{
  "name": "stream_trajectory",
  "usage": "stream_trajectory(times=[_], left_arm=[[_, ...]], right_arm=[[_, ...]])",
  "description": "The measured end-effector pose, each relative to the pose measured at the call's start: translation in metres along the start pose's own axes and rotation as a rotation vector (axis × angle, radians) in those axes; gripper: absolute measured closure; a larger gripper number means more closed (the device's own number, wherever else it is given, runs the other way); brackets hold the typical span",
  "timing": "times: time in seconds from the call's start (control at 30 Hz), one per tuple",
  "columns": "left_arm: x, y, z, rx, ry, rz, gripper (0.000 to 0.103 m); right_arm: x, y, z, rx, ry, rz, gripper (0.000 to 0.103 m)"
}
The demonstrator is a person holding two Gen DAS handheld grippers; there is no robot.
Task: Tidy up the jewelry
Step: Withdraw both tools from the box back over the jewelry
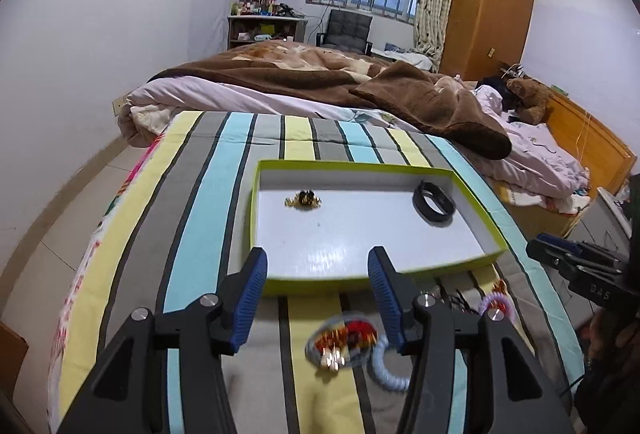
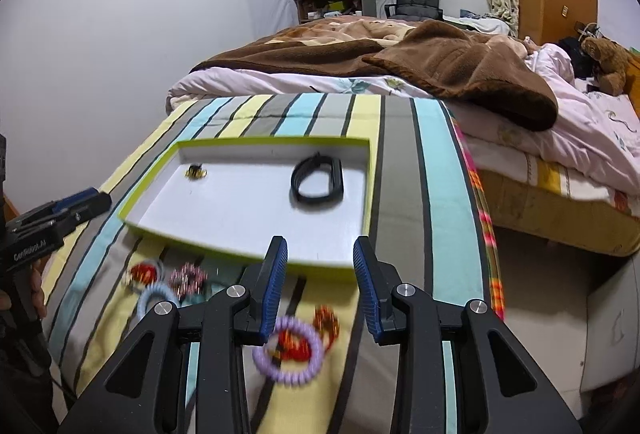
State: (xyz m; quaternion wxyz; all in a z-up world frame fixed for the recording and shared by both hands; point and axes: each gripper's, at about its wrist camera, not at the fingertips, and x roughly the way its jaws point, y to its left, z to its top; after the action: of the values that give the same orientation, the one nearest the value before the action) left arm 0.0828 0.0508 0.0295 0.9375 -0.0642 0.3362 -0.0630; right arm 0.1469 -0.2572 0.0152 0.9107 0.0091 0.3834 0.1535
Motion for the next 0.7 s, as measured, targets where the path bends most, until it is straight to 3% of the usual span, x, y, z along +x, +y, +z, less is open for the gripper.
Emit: stream_trajectory(times=[0.1, 0.23, 0.43, 0.7], left_arm=[[-0.009, 0.004, -0.011, -0.027, -0.001, -0.018, 0.046], [-0.013, 0.005, -0.026, -0.033, 0.023, 0.003, 0.044], [-0.013, 0.003, -0.051, -0.063, 0.092, -0.075, 0.044], [-0.014, 0.005, -0.067, -0.093, 0.131, -0.06, 0.044]], right_arm=[[-0.004, -0.005, -0.015, 0.026, 0.009, 0.009, 0.057], [-0.005, -0.011, -0.033, 0.058, 0.03, 0.002, 0.056], [-0.001, -0.013, -0.051, 0.069, 0.075, -0.001, 0.057], [0.008, -0.006, -0.058, 0.057, 0.106, 0.001, 0.057]])
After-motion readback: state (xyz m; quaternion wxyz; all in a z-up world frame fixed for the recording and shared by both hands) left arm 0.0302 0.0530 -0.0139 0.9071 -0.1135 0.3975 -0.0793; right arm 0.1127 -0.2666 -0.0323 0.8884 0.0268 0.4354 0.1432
